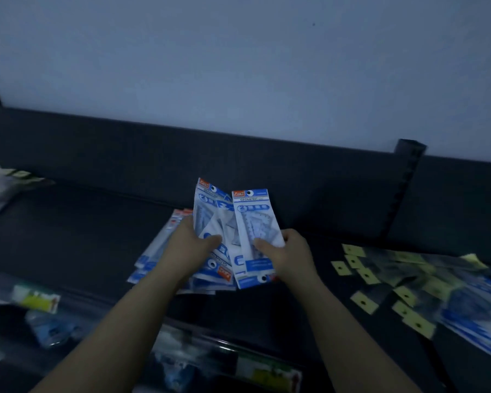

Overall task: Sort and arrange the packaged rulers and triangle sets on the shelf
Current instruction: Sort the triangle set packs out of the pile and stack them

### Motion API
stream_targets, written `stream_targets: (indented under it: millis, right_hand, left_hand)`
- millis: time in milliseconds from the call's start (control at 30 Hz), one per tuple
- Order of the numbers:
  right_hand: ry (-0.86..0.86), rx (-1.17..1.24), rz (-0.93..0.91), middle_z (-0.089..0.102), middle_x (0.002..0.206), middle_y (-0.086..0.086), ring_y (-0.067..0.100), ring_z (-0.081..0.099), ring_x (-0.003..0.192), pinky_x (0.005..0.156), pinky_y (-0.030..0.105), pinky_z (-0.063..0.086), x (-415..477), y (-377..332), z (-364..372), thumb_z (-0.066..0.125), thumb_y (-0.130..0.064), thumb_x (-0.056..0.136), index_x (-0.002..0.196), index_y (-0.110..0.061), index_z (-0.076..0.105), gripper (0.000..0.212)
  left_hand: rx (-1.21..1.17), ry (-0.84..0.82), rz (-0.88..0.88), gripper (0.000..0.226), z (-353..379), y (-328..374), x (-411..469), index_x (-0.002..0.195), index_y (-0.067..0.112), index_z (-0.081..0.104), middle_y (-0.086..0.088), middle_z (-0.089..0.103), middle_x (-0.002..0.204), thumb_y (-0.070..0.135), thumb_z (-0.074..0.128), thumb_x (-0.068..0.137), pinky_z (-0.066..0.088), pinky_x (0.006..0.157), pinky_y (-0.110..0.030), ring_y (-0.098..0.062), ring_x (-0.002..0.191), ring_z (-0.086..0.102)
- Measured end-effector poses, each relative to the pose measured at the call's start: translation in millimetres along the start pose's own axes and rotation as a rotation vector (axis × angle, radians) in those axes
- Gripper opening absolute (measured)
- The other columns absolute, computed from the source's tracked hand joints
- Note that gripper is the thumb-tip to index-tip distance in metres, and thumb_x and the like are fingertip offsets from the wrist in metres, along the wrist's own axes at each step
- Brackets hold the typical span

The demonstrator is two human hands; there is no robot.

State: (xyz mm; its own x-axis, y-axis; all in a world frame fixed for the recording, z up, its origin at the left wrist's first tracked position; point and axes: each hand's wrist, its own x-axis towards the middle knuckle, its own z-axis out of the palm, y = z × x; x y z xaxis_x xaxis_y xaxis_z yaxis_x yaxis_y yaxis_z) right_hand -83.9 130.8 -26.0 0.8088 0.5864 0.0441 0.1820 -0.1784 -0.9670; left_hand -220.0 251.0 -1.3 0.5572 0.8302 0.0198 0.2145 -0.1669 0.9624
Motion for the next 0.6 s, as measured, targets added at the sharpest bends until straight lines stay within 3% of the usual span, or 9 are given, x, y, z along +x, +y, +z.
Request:
stream_targets:
  millis: [200, 300, 367, 467, 600]
  right_hand:
    - [0.049, -0.151, -0.026, 0.063, 0.093, -0.001, 0.016, 0.064, 0.081, 0.073, 0.043, 0.057, 0.0, 1.3, 60.3, 0.069, -0.037, 0.082, 0.097, -0.015, 0.053, 0.032]
    - [0.041, -0.4, -0.037, 0.062, 0.098, 0.001, 0.02, 0.061, 0.086, 0.074, 0.037, 0.054, -0.5, 7.9, 73.4, 0.061, -0.043, 0.086, 0.102, -0.014, 0.051, 0.036]
    - [0.061, -0.502, -0.074, 0.06, 0.108, 0.005, 0.022, 0.057, 0.096, 0.08, 0.036, 0.051, -0.7, 12.3, 76.1, 0.06, -0.043, 0.086, 0.109, -0.013, 0.05, 0.039]
    - [0.079, -0.636, -0.145, 0.052, 0.124, 0.009, 0.024, 0.048, 0.112, 0.093, 0.035, 0.043, -3.8, 11.7, 72.3, 0.055, -0.042, 0.09, 0.127, -0.011, 0.047, 0.05]
    - [0.063, -0.713, -0.258, 0.049, 0.133, 0.006, 0.02, 0.046, 0.119, 0.099, 0.029, 0.036, -11.1, 4.9, 58.8, 0.051, -0.038, 0.094, 0.134, -0.012, 0.046, 0.047]
  left_hand:
    - [0.285, 0.009, -0.009, 0.038, -51.7, -29.0, 30.8, 0.107, 0.013, 0.05, -0.004, 0.062, 0.101, 0.018, 0.074, 0.078, 0.045, 0.055, -0.026, -0.016, 0.078, 0.061]
    - [0.459, 0.0, -0.036, 0.046, -64.5, -40.6, 40.0, 0.108, 0.015, 0.049, -0.005, 0.061, 0.107, 0.03, 0.077, 0.075, 0.045, 0.066, -0.03, -0.02, 0.087, 0.059]
    - [0.653, 0.004, -0.032, 0.055, -68.8, -45.8, 42.4, 0.116, 0.017, 0.049, -0.007, 0.057, 0.117, 0.042, 0.074, 0.075, 0.046, 0.08, -0.034, -0.026, 0.103, 0.054]
    - [0.853, 0.057, 0.079, 0.062, -66.3, -47.7, 39.5, 0.133, 0.019, 0.045, -0.01, 0.046, 0.133, 0.049, 0.064, 0.083, 0.038, 0.094, -0.038, -0.032, 0.119, 0.042]
    - [0.917, 0.092, 0.295, 0.053, -48.4, -34.0, 29.0, 0.138, 0.025, 0.045, -0.003, 0.048, 0.138, 0.047, 0.053, 0.09, 0.037, 0.097, -0.037, -0.028, 0.122, 0.043]
